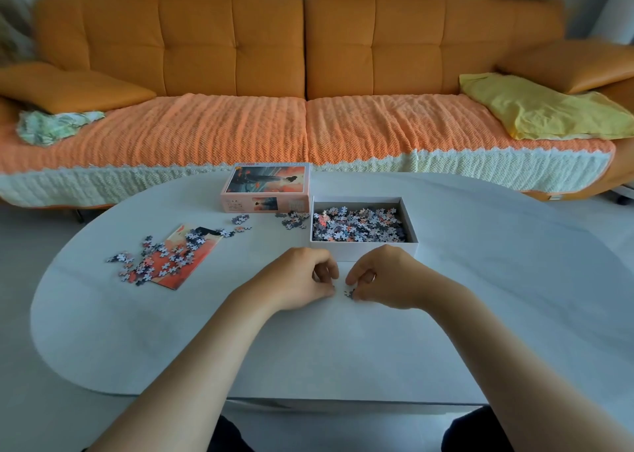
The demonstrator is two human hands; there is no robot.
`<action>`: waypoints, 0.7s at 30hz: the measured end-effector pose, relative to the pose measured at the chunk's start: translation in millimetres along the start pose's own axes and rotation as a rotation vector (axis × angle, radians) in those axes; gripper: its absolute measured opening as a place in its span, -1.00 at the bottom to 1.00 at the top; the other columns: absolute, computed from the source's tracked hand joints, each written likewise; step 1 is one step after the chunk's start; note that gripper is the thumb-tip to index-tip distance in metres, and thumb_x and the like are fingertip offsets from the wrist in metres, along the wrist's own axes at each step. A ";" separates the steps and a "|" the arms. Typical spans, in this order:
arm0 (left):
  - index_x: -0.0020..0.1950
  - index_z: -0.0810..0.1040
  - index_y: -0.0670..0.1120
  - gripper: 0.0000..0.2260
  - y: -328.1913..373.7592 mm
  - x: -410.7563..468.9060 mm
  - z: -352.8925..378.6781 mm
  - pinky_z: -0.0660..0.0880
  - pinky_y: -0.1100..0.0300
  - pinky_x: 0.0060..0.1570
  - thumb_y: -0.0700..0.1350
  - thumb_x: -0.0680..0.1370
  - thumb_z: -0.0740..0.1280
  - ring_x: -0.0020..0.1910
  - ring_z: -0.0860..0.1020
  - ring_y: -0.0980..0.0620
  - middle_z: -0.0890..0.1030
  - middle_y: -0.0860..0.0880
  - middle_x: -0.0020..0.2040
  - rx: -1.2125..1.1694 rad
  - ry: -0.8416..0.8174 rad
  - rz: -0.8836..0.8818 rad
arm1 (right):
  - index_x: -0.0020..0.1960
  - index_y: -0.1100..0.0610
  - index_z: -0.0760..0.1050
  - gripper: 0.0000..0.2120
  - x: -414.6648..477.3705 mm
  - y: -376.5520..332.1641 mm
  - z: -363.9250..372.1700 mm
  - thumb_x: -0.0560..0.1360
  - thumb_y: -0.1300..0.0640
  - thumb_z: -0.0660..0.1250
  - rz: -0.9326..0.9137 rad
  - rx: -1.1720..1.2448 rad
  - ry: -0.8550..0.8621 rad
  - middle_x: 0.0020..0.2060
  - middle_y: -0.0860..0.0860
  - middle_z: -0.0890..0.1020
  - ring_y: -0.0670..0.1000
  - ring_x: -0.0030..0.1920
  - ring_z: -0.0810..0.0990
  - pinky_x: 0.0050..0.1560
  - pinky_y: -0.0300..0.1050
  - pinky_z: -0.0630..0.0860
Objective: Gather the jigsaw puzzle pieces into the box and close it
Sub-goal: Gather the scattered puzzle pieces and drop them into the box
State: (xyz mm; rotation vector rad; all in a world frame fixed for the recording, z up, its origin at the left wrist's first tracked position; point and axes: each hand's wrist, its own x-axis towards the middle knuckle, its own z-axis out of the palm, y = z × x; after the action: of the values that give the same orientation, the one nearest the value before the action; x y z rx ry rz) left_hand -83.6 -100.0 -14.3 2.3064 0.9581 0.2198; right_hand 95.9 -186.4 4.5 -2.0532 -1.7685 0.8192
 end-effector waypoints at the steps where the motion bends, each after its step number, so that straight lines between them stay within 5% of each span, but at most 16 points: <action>1: -0.05 0.60 0.12 -0.85 -0.2 0.6 0.2 0.46 0.28 -0.16 -0.07 0.43 0.47 -0.27 0.49 0.26 0.60 0.14 -0.19 -0.015 -0.007 -0.004 | -0.10 -0.04 0.69 -0.88 0.9 0.5 1.3 0.37 0.10 0.50 0.016 0.005 0.006 -0.29 -0.17 0.63 -0.12 -0.25 0.59 -0.33 -0.38 0.45; 9: 0.13 0.65 0.17 -0.76 9.3 4.0 6.0 0.51 0.25 -0.04 0.01 0.47 0.44 -0.16 0.52 0.27 0.62 0.19 -0.13 0.042 -0.072 0.003 | -0.23 -0.01 0.66 -0.98 2.0 4.3 -3.9 0.37 0.06 0.48 0.024 -0.099 -0.004 -0.31 -0.16 0.63 -0.11 -0.22 0.60 -0.13 -0.18 0.61; 12: 0.11 0.66 0.20 -0.79 15.8 6.0 11.6 0.48 0.28 -0.09 0.04 0.49 0.42 -0.16 0.52 0.27 0.62 0.20 -0.13 0.070 -0.069 0.018 | -0.25 0.01 0.66 -0.98 -0.3 10.1 -12.0 0.35 0.11 0.45 0.033 -0.071 0.041 -0.33 -0.15 0.65 -0.13 -0.28 0.60 -0.24 -0.25 0.59; 16: -0.06 0.69 0.15 -0.92 21.1 8.5 12.0 0.38 0.31 -0.24 0.02 0.46 0.44 -0.19 0.52 0.26 0.59 0.18 -0.14 0.132 -0.011 0.043 | -0.29 -0.03 0.62 -0.92 0.6 16.9 -22.4 0.35 0.07 0.50 0.021 0.046 0.251 -0.34 -0.14 0.65 -0.22 -0.38 0.53 -0.41 -0.40 0.40; 21: -0.17 0.57 0.14 -0.93 23.4 9.1 9.9 0.35 0.27 -0.29 0.01 0.46 0.44 -0.30 0.47 0.27 0.57 0.23 -0.16 0.117 0.010 0.066 | -0.28 -0.08 0.60 -0.92 7.1 19.3 -29.7 0.35 0.02 0.50 -0.021 0.089 0.520 -0.36 -0.19 0.63 -0.19 -0.28 0.55 -0.25 -0.18 0.50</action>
State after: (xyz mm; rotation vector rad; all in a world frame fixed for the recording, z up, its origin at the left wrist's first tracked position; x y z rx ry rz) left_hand -59.8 -111.3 -8.8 2.4479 0.9231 0.2077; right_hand 129.7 -179.3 15.3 -1.9550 -1.4321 0.3053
